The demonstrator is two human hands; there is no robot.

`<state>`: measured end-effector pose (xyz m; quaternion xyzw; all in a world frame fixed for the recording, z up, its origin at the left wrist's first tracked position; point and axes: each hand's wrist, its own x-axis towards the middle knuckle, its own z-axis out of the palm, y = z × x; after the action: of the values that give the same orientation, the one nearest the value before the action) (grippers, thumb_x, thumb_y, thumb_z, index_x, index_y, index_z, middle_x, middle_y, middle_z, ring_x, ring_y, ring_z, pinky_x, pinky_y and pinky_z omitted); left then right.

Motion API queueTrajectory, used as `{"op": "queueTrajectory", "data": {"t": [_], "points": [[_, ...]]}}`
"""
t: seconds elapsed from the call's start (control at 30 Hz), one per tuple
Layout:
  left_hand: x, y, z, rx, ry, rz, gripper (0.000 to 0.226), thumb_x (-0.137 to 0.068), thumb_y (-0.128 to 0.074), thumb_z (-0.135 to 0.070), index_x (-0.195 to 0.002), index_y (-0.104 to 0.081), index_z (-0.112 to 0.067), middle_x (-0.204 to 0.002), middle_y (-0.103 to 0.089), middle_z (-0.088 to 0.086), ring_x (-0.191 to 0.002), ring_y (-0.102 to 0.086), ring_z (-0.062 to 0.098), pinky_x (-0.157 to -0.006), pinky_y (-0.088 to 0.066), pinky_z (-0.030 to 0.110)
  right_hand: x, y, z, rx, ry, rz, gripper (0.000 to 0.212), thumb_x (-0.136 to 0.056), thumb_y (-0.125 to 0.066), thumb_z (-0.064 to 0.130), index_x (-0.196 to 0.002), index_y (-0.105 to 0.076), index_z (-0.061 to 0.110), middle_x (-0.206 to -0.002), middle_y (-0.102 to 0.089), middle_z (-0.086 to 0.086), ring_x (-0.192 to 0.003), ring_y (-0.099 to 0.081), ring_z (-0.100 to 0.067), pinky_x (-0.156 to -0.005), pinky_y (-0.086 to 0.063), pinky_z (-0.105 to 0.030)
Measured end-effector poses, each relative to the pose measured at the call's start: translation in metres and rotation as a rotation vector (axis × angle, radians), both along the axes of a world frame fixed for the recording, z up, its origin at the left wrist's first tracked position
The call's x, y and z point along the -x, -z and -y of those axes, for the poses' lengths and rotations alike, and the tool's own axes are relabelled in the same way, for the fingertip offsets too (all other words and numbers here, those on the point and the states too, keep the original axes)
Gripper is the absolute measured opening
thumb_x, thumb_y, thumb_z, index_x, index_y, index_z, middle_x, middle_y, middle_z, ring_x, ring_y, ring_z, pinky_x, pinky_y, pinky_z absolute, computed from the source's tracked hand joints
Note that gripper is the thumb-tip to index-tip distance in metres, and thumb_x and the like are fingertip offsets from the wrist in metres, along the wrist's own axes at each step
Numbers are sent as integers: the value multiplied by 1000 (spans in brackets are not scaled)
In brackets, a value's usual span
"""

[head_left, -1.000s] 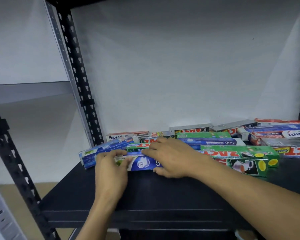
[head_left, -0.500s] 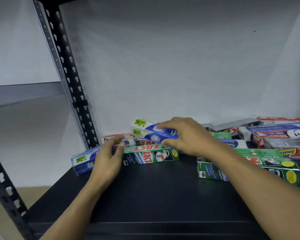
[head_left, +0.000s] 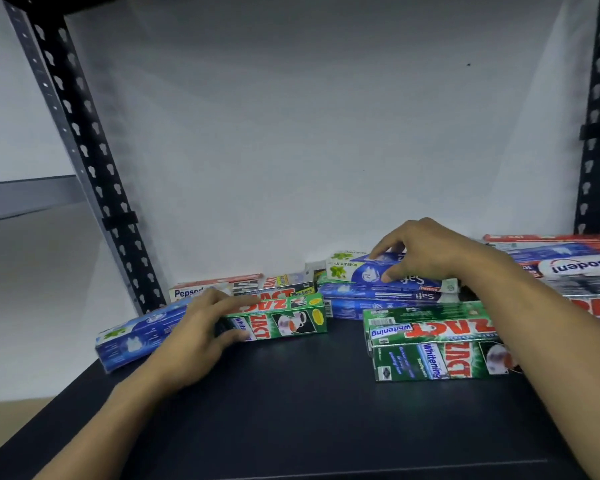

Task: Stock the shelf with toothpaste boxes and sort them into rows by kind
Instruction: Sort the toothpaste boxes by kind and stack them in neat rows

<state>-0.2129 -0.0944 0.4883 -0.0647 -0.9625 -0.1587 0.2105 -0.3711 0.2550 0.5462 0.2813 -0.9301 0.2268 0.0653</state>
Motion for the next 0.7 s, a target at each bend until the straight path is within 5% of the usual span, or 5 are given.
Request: {"op": "queueTrajectory", "data": {"t": [0.17,0.3,0.47,0.7], "points": [[-4,-11,-15,-98,63,-249,54,-87,-73,-25,-129,-56,-55,-111,-53,-12,-110,-54,8,-97,-39,16,7,3,-14,39,104,-26,46,-72,-87,41,-115,-71,38,-124,-60,-4,-102,-60,-23,-89,-54,-41],[17,-21,-37,-145,-4,-328,57,-83,-80,-23,-129,-58,-47,-109,-51,-8,-102,-55,-4,-84,-38,2,10,5,-18,62,141,-41,41,-66,-90,45,-104,-73,39,-117,-59,-1,-101,-57,-22,-90,-53,-40],[56,-22,-66,-35,13,-252,56,-86,-77,-27,-135,-54,-42,-109,-43,-9,-97,-52,-2,-87,-48,22,7,6,-21,128,169,-51,40,-67,-90,42,-103,-73,37,-104,-56,1,-96,-57,-20,-88,-54,-41],[75,-11,-72,-51,92,-233,52,-85,-78,-16,-121,-51,-42,-126,-40,-7,-110,-53,12,-89,-53,24,3,0,-33,247,235,-102,34,-69,-90,38,-99,-75,35,-100,-61,2,-92,-60,-20,-84,-55,-38]]}}
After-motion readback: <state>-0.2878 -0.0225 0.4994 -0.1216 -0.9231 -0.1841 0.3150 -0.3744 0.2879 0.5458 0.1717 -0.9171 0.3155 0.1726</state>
